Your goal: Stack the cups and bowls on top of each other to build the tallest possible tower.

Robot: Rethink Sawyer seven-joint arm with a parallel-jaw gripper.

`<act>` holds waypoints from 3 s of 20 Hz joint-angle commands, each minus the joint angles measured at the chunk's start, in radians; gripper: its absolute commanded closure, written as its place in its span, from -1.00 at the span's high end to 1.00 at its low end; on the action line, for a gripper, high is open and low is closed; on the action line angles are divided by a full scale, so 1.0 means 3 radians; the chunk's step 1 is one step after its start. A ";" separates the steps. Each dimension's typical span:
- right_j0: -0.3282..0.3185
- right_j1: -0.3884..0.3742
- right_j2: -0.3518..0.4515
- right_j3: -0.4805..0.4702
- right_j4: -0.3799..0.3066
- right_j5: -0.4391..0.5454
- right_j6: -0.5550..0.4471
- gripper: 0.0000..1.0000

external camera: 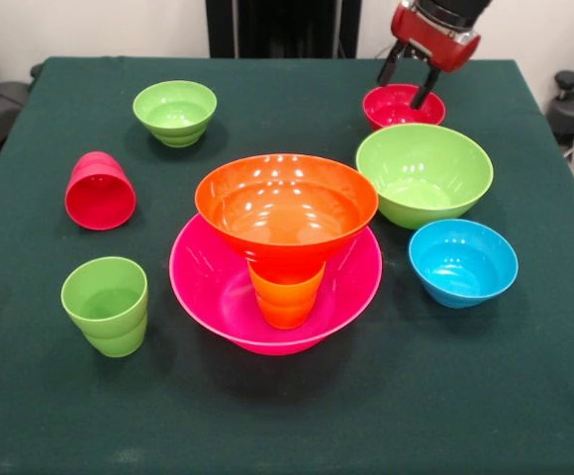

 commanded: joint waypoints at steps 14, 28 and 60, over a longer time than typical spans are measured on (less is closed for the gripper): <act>-0.0050 0.0455 0.0549 -0.0532 0.0145 0.0125 0.0373 1.00; 0.0183 0.0166 0.0359 -0.0272 0.0354 0.0161 0.0576 1.00; -0.0229 0.0170 0.0565 -0.0022 -0.0428 -0.0063 -0.0067 1.00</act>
